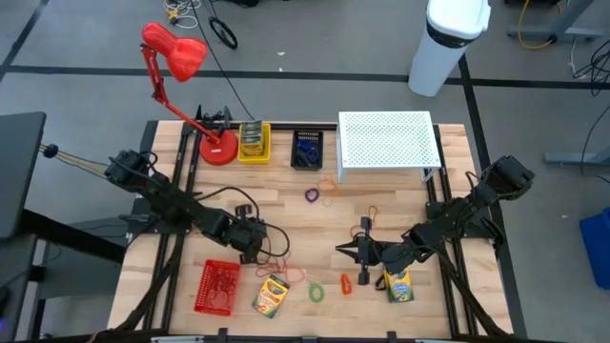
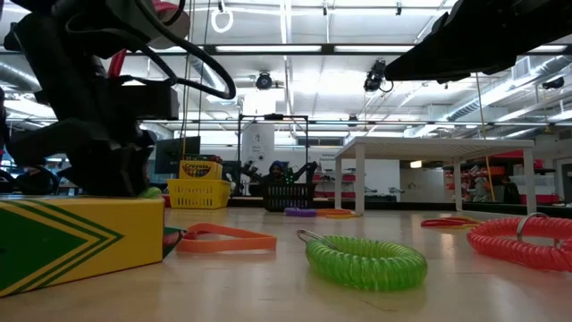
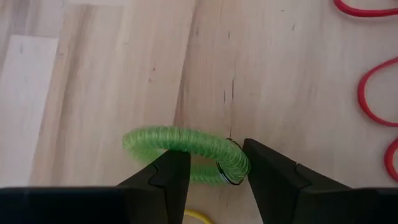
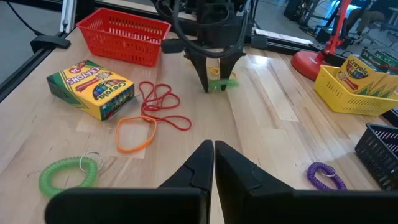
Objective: Pick & Place Office Desk Supplies
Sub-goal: Put the green spring rubber band into the black bin
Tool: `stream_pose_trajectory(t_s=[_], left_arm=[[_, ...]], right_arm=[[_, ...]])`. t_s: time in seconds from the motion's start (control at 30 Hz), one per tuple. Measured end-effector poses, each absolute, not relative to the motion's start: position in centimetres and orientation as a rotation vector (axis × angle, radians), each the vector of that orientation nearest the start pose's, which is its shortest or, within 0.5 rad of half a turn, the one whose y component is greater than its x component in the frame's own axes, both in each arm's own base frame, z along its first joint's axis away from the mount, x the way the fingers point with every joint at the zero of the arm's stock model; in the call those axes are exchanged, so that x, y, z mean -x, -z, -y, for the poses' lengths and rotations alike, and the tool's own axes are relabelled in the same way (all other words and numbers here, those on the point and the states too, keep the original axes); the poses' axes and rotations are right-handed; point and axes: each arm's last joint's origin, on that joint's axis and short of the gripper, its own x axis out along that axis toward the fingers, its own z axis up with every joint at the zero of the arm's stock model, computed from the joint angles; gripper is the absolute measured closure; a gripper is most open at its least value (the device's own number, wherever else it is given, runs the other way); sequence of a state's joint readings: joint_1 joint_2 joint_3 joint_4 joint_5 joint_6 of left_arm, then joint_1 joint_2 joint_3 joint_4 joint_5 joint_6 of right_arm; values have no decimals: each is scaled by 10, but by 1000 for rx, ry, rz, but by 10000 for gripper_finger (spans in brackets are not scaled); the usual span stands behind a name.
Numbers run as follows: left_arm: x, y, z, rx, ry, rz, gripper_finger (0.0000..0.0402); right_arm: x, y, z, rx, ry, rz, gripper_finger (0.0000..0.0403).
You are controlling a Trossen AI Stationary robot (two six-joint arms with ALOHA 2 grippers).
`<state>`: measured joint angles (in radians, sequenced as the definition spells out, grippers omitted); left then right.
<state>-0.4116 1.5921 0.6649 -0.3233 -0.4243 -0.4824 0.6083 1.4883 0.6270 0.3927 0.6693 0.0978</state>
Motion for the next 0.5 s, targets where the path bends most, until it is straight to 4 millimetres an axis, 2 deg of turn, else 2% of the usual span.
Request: stream_pose_trajectory(t_s=[0.17, 0.4, 0.5], left_arm=[[-236, -120, 90, -95, -266, -1085, 266], [-241, -130, 91, -127, -239, -1062, 371], [-248, -144, 90, -175, -254, -992, 381]], right_arm=[[-243, -179, -148, 184, 78, -373, 377], [-243, -179, -148, 184, 78, -373, 377], [-243, -179, -148, 184, 78, -373, 377]])
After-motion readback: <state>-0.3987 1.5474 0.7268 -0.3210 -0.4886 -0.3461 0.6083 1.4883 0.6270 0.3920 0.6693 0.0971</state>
